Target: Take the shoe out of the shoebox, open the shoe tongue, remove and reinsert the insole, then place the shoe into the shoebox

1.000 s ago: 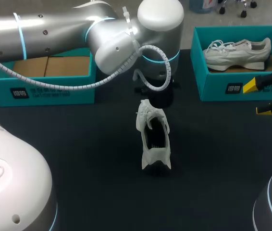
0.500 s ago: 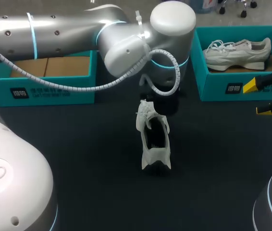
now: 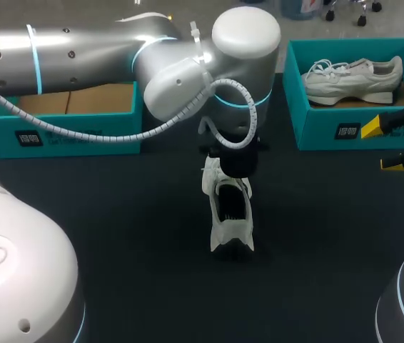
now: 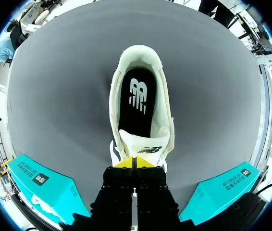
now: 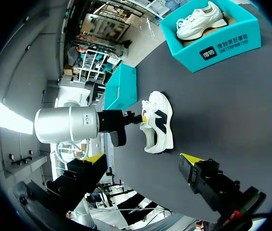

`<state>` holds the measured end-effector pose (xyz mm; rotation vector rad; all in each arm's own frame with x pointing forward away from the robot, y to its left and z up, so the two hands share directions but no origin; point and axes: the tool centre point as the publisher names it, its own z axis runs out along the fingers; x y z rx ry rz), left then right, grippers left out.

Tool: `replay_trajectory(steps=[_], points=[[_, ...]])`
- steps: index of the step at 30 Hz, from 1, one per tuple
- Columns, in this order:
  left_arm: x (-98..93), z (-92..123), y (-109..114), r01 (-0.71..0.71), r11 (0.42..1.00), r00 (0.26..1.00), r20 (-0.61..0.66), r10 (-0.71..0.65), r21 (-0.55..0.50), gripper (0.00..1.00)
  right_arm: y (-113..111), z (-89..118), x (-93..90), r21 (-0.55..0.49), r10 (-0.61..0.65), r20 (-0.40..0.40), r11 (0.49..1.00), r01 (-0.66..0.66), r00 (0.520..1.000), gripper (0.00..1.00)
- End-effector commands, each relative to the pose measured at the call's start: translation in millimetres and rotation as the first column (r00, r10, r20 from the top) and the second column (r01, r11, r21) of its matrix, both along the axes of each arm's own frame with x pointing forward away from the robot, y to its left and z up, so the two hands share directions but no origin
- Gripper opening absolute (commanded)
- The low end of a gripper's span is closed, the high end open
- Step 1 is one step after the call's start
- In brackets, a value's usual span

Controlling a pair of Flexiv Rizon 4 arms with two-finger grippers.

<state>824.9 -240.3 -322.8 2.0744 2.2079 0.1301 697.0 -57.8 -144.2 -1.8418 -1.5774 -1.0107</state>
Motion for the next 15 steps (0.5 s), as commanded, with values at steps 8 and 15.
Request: replay_trajectory(steps=[8,15], points=[[-0.5,-6,8,-0.058,0.998,0.998,-0.031,0.058,0.007,0.00,0,-1,-0.3,-0.002,-0.001,-0.001,1.000,0.001,1.000,1.00],[-8.8,-12,6,-0.154,0.988,0.984,-0.090,0.153,-0.003,0.00,0,-1,-0.3,-0.002,-0.001,-0.001,1.000,0.001,1.000,1.00]])
